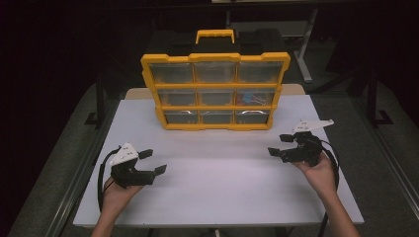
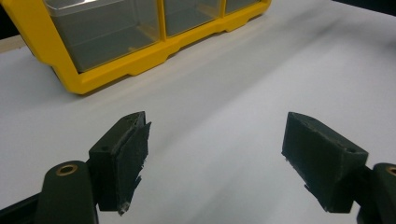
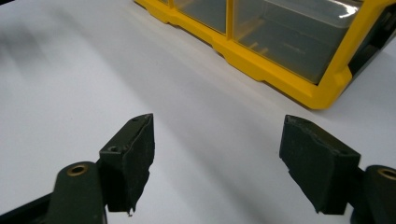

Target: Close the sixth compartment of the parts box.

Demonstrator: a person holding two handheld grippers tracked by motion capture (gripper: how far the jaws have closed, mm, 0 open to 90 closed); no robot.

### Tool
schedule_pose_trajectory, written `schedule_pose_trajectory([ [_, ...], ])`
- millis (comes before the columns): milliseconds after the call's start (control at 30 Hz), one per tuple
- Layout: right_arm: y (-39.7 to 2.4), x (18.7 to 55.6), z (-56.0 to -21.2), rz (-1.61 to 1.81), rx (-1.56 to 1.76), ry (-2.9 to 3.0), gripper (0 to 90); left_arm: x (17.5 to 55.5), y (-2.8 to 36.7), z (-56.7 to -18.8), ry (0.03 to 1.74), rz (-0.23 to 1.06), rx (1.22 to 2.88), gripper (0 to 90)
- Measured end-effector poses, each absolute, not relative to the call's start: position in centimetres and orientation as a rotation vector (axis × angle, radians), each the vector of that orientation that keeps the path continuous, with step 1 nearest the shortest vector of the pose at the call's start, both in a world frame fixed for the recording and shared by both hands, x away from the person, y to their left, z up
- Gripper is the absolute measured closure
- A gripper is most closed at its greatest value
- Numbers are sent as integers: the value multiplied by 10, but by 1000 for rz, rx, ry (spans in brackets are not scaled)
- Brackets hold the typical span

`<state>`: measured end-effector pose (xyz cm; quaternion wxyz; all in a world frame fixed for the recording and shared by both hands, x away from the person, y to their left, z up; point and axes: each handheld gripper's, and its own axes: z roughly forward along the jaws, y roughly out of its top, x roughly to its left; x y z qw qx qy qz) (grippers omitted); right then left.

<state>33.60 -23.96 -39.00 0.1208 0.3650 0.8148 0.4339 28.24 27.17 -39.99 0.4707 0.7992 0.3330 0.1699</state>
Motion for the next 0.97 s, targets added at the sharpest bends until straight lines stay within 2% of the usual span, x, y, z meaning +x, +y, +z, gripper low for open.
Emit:
schedule_pose_trajectory([
  [967, -270, 302, -411, 1287, 1168, 2314, 154, 279, 272, -409, 820, 386, 1972, 206],
])
